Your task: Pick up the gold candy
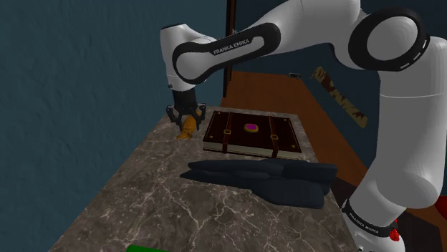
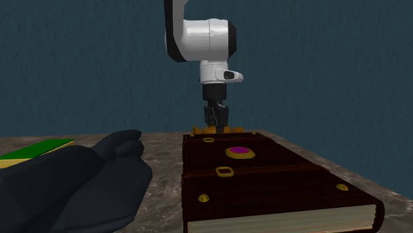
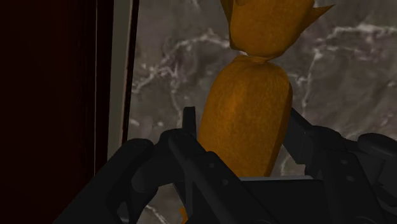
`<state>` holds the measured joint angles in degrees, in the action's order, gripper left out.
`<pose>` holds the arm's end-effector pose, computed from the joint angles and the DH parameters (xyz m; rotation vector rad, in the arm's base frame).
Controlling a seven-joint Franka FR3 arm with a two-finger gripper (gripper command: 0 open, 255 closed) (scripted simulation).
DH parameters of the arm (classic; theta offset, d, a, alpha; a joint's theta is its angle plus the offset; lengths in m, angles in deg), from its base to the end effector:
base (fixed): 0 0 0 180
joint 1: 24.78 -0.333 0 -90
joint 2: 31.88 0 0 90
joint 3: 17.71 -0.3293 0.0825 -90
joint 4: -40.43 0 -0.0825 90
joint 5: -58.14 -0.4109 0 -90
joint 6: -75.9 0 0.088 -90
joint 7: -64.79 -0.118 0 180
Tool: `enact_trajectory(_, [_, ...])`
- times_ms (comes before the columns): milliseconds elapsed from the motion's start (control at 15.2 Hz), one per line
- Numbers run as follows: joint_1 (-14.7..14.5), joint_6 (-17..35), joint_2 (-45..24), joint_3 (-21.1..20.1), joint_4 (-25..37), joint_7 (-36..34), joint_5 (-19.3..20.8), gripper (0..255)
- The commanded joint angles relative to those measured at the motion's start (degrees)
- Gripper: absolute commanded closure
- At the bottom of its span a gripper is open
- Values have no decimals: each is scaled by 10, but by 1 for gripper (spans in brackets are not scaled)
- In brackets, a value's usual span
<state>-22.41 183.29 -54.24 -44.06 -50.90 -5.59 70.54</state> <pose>0.6451 0.2288 0.4126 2.8495 -1.1418 -0.0317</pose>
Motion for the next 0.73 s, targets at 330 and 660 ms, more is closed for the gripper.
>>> enact_trajectory(330, [-1,-48,10,-3,40,6,-6,255])
enact_trajectory(660, [-4,-85,13,-4,74,10,-9,255])
